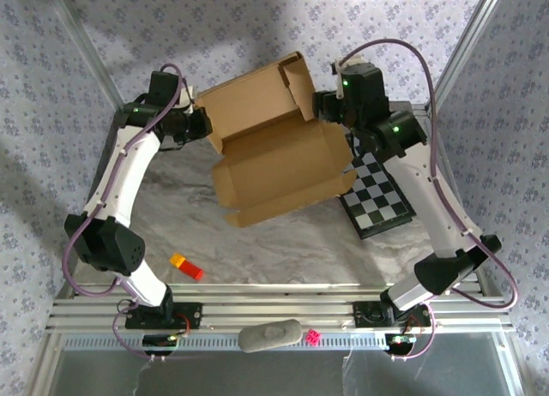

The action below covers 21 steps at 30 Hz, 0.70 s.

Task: Fold the paper box

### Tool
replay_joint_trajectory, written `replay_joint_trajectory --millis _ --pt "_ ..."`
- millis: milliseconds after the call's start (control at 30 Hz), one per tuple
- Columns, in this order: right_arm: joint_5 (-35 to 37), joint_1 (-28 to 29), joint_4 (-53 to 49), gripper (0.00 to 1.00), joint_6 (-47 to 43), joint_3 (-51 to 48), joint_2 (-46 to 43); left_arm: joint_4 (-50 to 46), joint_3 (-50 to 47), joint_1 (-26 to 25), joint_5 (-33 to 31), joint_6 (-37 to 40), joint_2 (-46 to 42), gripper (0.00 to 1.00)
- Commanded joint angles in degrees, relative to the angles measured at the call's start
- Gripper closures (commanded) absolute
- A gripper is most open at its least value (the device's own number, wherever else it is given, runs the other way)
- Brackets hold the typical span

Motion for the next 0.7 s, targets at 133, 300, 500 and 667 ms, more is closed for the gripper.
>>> replay_joint_trajectory --millis 133,300,500,667 --pt "-6.2 -2.2 5.9 0.21 -3.4 -2.0 -0.4 -1.4 2.2 0.2 -0.2 -0.4 0.8 1.0" --pt "-7.3 -2.5 5.9 0.25 -3.9 -0.4 2.2 -1.6 2.9 0.2 -0.1 -0.4 1.2 1.0" --pt "-8.5 -3.1 5.4 0.26 -5.4 5.9 9.1 -1.7 3.7 0.1 0.4 0.1 1.7 1.0" --pt "-19.0 -6.0 3.1 0.33 -7.1 15.8 16.4 -1.9 3.8 0.1 1.0 0.9 1.6 1.0"
